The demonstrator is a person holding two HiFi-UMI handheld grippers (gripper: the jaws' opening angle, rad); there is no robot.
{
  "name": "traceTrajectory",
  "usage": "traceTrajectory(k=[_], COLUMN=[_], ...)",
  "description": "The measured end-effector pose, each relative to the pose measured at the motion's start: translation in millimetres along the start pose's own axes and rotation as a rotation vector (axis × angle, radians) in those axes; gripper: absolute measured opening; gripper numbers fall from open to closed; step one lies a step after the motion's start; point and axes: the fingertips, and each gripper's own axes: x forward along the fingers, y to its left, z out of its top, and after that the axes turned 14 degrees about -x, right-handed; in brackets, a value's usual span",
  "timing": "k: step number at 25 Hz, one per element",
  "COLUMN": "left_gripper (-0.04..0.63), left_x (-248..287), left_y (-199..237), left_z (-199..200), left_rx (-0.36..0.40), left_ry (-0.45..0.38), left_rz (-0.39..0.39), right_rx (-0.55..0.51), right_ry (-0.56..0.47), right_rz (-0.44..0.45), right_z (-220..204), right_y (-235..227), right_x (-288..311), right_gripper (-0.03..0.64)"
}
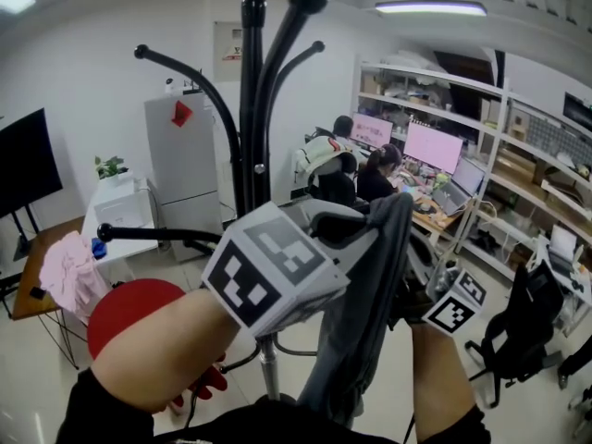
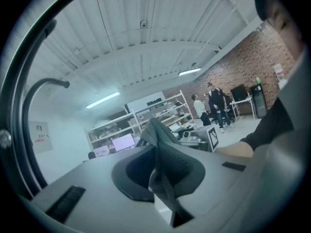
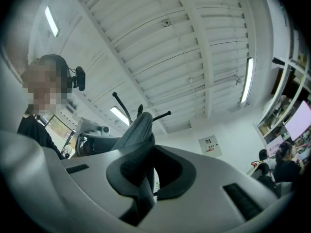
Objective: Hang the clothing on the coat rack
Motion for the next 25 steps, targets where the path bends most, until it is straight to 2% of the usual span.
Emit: traceTrajectory(k=[3,5,13,17,22,25], left_gripper=[0.012,0.000,0.000,0.000,0.000,0.000], left_x=[-5,-8,-30,-42,-59,-70], left_y=[8,11,10,7,9,7], left_z=[-11,-15,-18,-22,-33,-34], left_rx=[-0.048,-0.040,-0.053,-0.056,-0.096,-0.085], left_ry=[0.009,0.017,-0.020,-0.037,-0.066,-0.101], left_rz=[0.007,0.025,0.063,0.067,0.070,0.069], right_rx=[0.053,0.064,0.034,0.016,-0.030,-0.051], right_ry=[-0.012,-0.013,-0.017,-0.019,-0.007,-0.003], right_rz=[-0.025,-0.036,-0.106,-0.154,-0.192,-0.235], right_z=[-3,-2,3,6,10,11], right_y=[-2,-4,-8,-14,-15,-20], right_x=[-10,-15,-19,-23,-30,-42], right_gripper=[0.009,0.009,0.011,0.018,0.029,0.034])
